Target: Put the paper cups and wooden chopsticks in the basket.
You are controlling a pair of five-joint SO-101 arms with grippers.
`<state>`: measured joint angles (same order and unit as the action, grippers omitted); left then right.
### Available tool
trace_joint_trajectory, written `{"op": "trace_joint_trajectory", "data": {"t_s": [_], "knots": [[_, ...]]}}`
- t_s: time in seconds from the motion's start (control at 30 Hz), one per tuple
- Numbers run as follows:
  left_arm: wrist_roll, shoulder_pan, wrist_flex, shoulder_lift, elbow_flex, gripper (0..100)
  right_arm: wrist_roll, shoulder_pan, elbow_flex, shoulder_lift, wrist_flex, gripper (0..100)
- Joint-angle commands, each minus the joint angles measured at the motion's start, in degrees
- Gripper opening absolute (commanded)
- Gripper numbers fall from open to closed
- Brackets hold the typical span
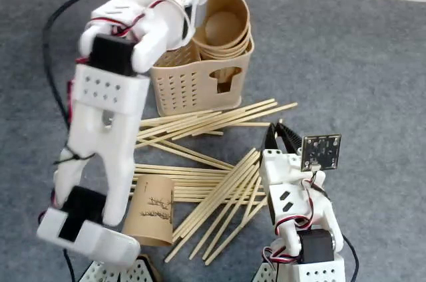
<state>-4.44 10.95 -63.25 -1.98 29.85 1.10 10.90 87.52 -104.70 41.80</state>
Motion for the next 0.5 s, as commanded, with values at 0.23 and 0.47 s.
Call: {"op": "trace_joint_trajectory", "data": {"t_s": [0.23, 0.47], "knots": [[-0.9, -0.3, 4.2, -2.5, 1.1, 18, -0.7, -0.4, -0.6, -0.6, -1.5, 5.3], [-0.9, -0.2, 2.6, -2.4, 1.2, 18, -0.7, -0.4, -0.6, -0.6, -1.5, 5.3]]}}
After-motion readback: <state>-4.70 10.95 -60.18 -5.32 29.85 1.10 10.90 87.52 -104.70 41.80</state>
